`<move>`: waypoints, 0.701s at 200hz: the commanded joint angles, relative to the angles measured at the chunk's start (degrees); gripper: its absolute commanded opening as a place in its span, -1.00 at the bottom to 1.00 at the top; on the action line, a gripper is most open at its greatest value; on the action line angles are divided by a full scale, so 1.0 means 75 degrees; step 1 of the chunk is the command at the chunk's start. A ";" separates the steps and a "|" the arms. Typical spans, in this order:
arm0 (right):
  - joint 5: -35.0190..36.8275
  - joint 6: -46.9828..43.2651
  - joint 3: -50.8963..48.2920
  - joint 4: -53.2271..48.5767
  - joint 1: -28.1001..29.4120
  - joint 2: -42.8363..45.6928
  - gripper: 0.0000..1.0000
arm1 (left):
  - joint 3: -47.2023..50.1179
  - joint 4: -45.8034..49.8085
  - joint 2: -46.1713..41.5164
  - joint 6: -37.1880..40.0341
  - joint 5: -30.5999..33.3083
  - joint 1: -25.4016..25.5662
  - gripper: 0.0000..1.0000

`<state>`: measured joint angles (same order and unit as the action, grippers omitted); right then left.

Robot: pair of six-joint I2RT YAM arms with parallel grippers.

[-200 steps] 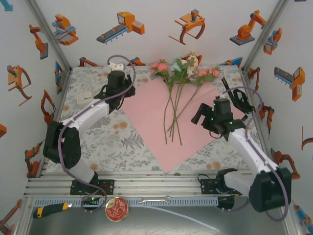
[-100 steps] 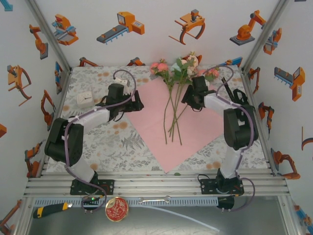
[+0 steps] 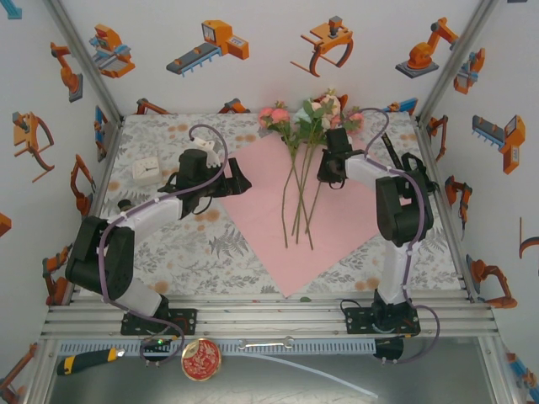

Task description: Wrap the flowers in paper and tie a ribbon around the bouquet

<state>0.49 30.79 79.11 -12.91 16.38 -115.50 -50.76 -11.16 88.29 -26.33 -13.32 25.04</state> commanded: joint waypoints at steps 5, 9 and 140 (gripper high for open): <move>-0.0839 -0.0089 -0.0113 0.0616 0.0097 -0.0036 -0.74 | 0.0010 -0.0164 0.0052 -0.0181 -0.0071 0.0001 0.72; -0.0870 -0.0061 -0.0097 0.0645 0.0118 -0.0071 -0.74 | 0.0001 -0.0192 0.0075 -0.0210 -0.0083 -0.0006 0.72; 0.0971 -0.0035 -0.2667 -0.0060 -0.0477 0.3257 0.03 | -0.2755 0.1772 0.2711 -0.0604 0.1457 -0.0250 -0.73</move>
<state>0.21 29.30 65.93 -12.58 16.60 -98.21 -65.95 -1.67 103.94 -30.11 -4.32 23.22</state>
